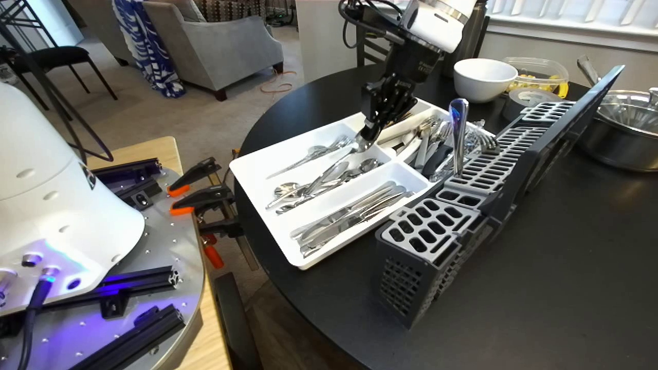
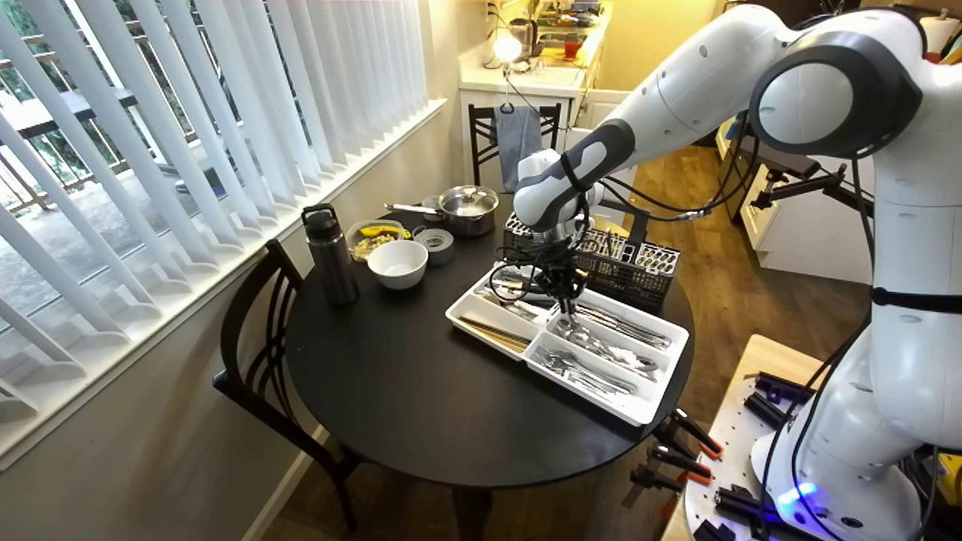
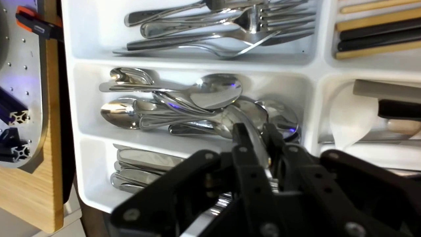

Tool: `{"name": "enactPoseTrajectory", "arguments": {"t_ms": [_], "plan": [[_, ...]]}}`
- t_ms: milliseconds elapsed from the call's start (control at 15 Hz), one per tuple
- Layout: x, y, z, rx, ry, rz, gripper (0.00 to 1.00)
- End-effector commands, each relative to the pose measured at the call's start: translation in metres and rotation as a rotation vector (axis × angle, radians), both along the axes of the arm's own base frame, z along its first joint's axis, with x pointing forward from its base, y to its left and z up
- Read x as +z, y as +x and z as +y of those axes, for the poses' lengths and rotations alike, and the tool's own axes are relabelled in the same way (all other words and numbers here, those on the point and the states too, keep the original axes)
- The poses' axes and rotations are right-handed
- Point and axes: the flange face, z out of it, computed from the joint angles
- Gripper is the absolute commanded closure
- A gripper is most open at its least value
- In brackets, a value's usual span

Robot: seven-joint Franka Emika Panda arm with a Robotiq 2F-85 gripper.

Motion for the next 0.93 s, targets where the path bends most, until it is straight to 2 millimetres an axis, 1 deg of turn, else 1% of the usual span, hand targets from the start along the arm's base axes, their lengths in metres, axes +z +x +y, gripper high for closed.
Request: {"name": "enactPoseTrajectory", "arguments": {"t_ms": [0,200,333,467,533,600,733,867], "plan": [[0.002,-0.007,-0.003,0.042,0.033,-0.033,0.52],[0.009,-0.006,-0.002,0.061,0.033,-0.042,0.31],[0.016,-0.004,-0.001,0.066,0.032,-0.055,0.2],[0.034,-0.001,0.002,0.067,0.041,-0.099,0.07],[0.048,0.001,0.004,0.072,0.043,-0.138,0.01],[0.063,0.003,0.007,0.077,0.04,-0.174,0.0],[0.1,0.006,0.01,0.086,0.005,-0.275,0.0],[0.139,0.006,0.003,0.079,-0.035,-0.385,0.0]]}}
